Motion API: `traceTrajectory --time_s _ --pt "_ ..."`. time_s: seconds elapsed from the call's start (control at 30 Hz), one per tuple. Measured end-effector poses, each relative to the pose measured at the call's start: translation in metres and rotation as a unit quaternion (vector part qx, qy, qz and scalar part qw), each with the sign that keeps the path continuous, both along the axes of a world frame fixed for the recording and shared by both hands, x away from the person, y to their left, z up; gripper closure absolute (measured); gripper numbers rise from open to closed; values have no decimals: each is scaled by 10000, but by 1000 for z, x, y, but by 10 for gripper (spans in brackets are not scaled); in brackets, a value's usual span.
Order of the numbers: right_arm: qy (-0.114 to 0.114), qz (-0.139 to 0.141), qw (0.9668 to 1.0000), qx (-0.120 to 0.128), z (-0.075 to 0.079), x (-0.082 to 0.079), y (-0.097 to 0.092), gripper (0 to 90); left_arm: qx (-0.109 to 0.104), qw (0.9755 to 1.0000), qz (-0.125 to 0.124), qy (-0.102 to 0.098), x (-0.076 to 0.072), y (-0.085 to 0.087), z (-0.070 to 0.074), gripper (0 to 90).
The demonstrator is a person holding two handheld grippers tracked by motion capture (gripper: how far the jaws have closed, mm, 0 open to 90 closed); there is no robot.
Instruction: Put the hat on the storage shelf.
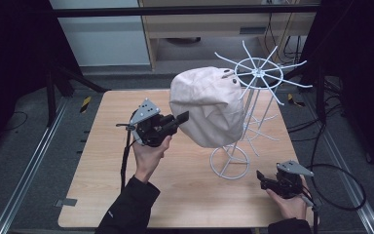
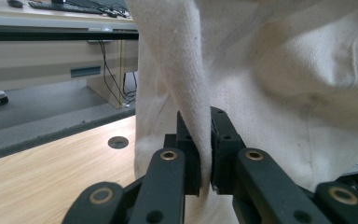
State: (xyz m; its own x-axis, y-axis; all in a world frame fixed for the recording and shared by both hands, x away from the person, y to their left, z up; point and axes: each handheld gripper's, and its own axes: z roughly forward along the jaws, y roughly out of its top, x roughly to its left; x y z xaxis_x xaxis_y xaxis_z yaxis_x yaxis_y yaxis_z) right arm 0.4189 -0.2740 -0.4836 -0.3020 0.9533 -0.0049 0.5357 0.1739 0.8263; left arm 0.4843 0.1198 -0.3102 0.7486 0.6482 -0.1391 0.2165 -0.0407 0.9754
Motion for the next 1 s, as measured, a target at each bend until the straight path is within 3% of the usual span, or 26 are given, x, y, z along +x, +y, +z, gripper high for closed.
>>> traceTrajectory --time_s 0.4,0.7,1.0 --pt "-8 5 10000 -26 -1 0 0 198 26 10000 -68 34 -1 0 -4 769" --pt "-4 15 10000 -17 -1 0 1 197 -12 10000 42 -83 -7 9 -2 607" --pt "20 12 10000 12 0 0 2 196 193 9993 194 -262 -23 29 -5 462"
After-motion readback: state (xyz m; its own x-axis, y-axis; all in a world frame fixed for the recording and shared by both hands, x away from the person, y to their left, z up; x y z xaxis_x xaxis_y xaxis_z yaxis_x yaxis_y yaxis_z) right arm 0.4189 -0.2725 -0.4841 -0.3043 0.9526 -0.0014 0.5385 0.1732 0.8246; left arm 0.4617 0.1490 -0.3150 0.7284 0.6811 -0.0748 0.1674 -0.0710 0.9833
